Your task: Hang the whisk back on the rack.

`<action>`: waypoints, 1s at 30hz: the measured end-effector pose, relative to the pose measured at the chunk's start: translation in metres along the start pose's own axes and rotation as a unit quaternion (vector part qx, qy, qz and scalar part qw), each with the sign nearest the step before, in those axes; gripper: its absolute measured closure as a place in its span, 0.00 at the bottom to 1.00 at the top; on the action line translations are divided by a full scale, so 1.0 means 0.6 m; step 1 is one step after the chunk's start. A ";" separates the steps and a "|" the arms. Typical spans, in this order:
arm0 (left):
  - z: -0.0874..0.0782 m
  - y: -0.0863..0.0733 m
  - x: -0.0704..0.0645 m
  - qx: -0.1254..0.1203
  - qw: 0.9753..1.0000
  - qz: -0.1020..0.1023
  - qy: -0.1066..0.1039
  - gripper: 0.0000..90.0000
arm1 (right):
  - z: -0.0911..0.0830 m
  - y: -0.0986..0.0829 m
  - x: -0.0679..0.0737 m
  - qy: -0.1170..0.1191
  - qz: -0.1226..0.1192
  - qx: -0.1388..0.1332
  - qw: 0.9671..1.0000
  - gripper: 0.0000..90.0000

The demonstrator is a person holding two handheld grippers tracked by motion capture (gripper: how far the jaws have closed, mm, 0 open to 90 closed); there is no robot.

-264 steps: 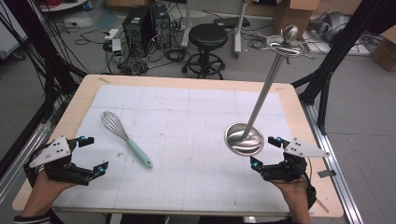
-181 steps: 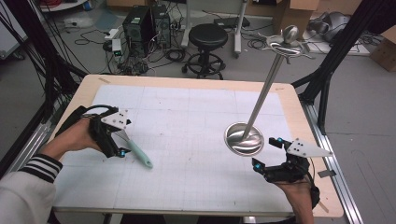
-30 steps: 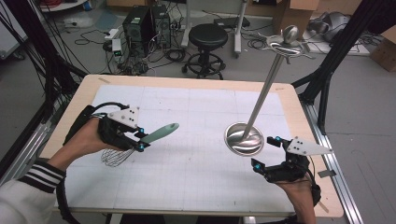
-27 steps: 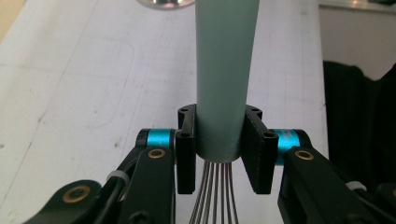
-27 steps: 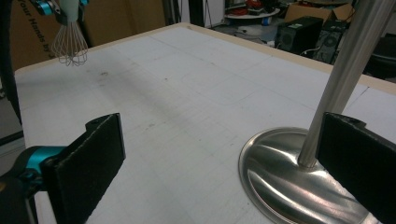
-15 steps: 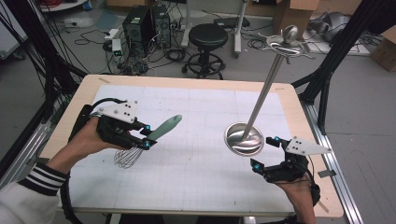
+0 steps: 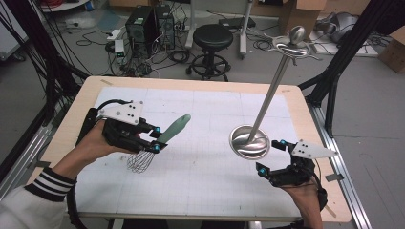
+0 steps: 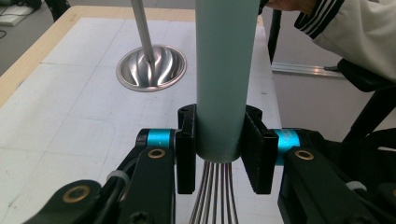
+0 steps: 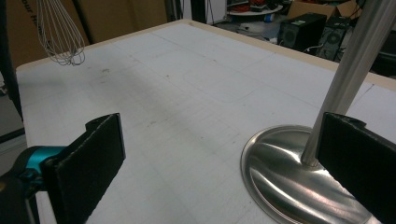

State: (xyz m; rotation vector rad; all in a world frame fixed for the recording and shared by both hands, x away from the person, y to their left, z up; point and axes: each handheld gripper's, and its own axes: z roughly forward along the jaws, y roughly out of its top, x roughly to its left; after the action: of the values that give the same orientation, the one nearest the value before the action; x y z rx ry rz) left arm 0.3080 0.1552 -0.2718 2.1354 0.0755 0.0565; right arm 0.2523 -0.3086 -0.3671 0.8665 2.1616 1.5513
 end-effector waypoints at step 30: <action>0.011 0.007 -0.006 -0.023 1.000 0.014 -0.012 0.77 | 0.026 0.053 0.031 0.084 -0.057 0.035 0.994 0.01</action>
State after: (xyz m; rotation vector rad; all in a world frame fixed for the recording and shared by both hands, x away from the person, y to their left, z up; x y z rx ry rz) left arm 0.3053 0.1469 -0.2720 2.0911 0.0302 0.0479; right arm 0.2562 -0.2782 -0.3412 0.6405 2.3510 1.5485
